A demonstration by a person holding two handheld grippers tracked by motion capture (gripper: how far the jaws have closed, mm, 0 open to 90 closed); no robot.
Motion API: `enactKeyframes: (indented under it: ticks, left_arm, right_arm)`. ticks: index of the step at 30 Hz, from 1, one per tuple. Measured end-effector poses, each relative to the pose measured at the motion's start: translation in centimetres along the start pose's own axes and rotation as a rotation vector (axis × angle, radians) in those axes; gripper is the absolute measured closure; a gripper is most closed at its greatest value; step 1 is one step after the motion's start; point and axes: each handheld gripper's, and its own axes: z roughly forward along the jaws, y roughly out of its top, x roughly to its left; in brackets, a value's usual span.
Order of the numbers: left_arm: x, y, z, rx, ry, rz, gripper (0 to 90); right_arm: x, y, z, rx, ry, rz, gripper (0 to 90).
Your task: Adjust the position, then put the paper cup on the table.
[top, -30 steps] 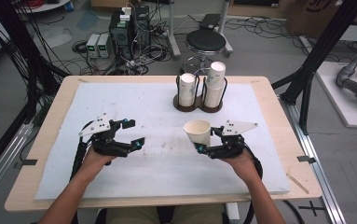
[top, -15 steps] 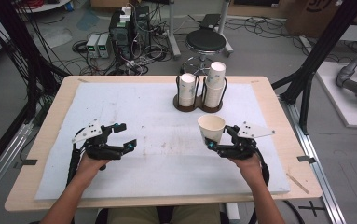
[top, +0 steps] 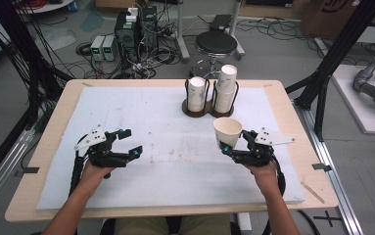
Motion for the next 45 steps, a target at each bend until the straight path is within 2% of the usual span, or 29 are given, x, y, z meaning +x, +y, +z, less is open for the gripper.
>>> enactKeyframes:
  ticks: [12,20,21,24,25,26,27,28,31,34,35,38,39,40,41,42,43,44,45]
  left_arm:
    - [0.2,-0.1,0.0,0.000,0.008,-0.007,16.8]
    - [0.2,-0.2,0.0,0.014,0.013,-0.002,16.9]
    - [0.2,-0.2,0.0,0.014,0.018,-0.004,17.0]
    - [0.2,-0.2,0.0,0.016,0.018,-0.003,17.0]
    - [0.2,-0.3,0.0,0.018,0.019,-0.004,17.0]
    - [0.2,-0.3,0.0,0.018,0.019,-0.004,17.0]
    - [0.2,-0.3,0.0,0.022,0.021,-0.005,17.0]
    - [0.2,-0.3,0.0,0.022,0.021,-0.005,17.0]
    - [0.3,-0.3,0.0,0.022,0.024,-0.004,17.0]
    - [0.3,-0.4,0.1,0.022,0.026,-0.008,17.0]
    - [0.4,-0.4,0.0,0.024,0.026,-0.005,17.0]
    - [0.4,-0.4,0.0,0.027,0.026,-0.005,17.0]
    - [0.4,-0.4,0.0,0.028,0.027,-0.007,17.0]
    - [0.4,-0.4,0.0,0.028,0.027,-0.007,17.0]
    - [0.4,-0.5,0.1,0.028,0.027,-0.009,17.0]
    - [0.4,-0.5,0.1,0.028,0.027,-0.009,17.0]
    - [0.4,-0.4,0.0,0.029,0.031,-0.009,17.0]
    - [0.4,-0.4,0.0,0.029,0.031,-0.009,17.0]
    - [0.4,-0.4,0.0,0.030,0.035,-0.009,17.0]
  right_arm:
    - [-0.6,-0.4,-0.2,0.005,-0.046,-0.001,36.2]
    - [-1.4,-1.2,0.7,0.024,-0.097,0.017,36.2]
    - [-1.8,-1.5,1.3,0.041,-0.116,0.025,36.1]
    - [-2.2,-1.9,1.7,0.060,-0.133,0.038,36.1]
    - [-2.5,-2.3,2.1,0.094,-0.146,0.039,36.1]
    - [-2.5,-2.3,2.1,0.094,-0.146,0.039,36.1]
    - [-3.0,-2.8,2.6,0.137,-0.163,0.044,36.1]
    - [-3.0,-2.8,2.6,0.137,-0.163,0.044,36.1]
    - [-3.7,-3.4,3.4,0.182,-0.188,0.070,36.1]
    - [-4.0,-3.8,3.9,0.203,-0.193,0.072,36.1]
    - [-4.3,-4.2,4.3,0.249,-0.207,0.066,36.1]
    - [-4.4,-4.2,4.5,0.263,-0.210,0.069,36.2]
    - [-4.4,-4.2,4.7,0.290,-0.220,0.073,36.2]
    - [-4.4,-4.2,4.7,0.290,-0.220,0.073,36.2]
    - [-4.5,-4.1,4.9,0.328,-0.223,0.072,36.2]
    - [-4.5,-4.1,4.9,0.328,-0.223,0.072,36.2]
    - [-4.4,-4.1,5.3,0.370,-0.222,0.050,36.0]
    - [-4.3,-4.1,5.3,0.372,-0.223,0.046,36.0]
    - [-4.4,-4.1,5.2,0.375,-0.221,0.062,36.0]
